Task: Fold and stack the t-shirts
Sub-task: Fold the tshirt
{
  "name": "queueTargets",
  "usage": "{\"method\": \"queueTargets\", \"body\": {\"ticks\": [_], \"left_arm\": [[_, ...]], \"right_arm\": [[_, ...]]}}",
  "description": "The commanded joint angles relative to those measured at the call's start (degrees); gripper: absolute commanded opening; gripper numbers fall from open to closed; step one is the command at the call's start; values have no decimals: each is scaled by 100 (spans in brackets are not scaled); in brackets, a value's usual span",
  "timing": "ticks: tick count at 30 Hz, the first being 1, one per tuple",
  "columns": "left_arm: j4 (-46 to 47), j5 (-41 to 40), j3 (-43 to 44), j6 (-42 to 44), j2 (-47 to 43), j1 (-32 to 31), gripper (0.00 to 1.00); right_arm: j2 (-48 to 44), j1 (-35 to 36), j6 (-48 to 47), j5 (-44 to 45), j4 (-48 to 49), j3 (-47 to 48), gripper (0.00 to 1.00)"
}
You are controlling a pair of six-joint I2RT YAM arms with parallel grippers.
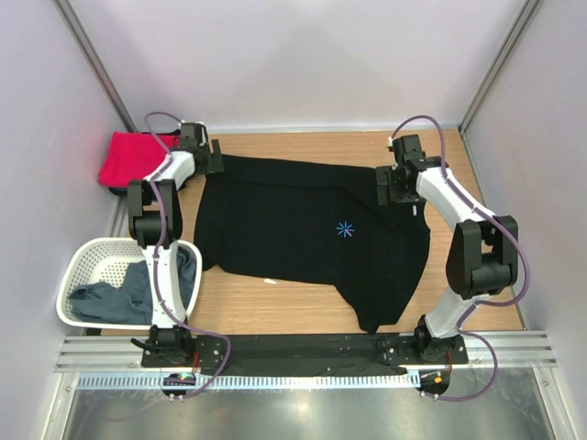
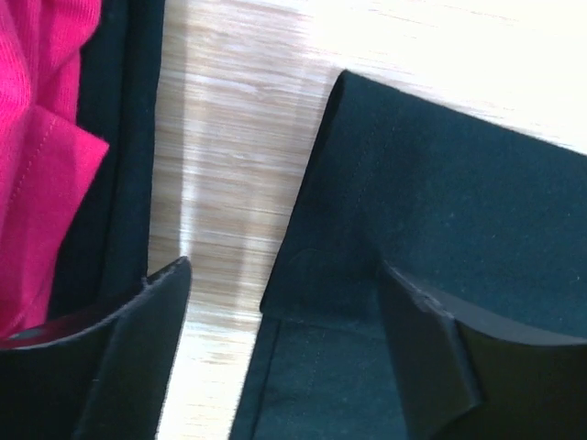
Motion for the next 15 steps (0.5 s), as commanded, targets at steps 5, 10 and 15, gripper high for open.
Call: {"method": "queueTargets", "body": {"ticks": [5,10,15], "left_arm": [[-117,216,770,-367,-487,58,92],[-73,330,974,-1001,-558,-91,96],[-65,357,825,-1150,-619,-451,97]], "right_arm": [[-242,-484,1289,-402,1031,309,89],[891,-476,2011,-586,1295,1011,88],[1366,-458,2187,-587,1858,1205,82]]}}
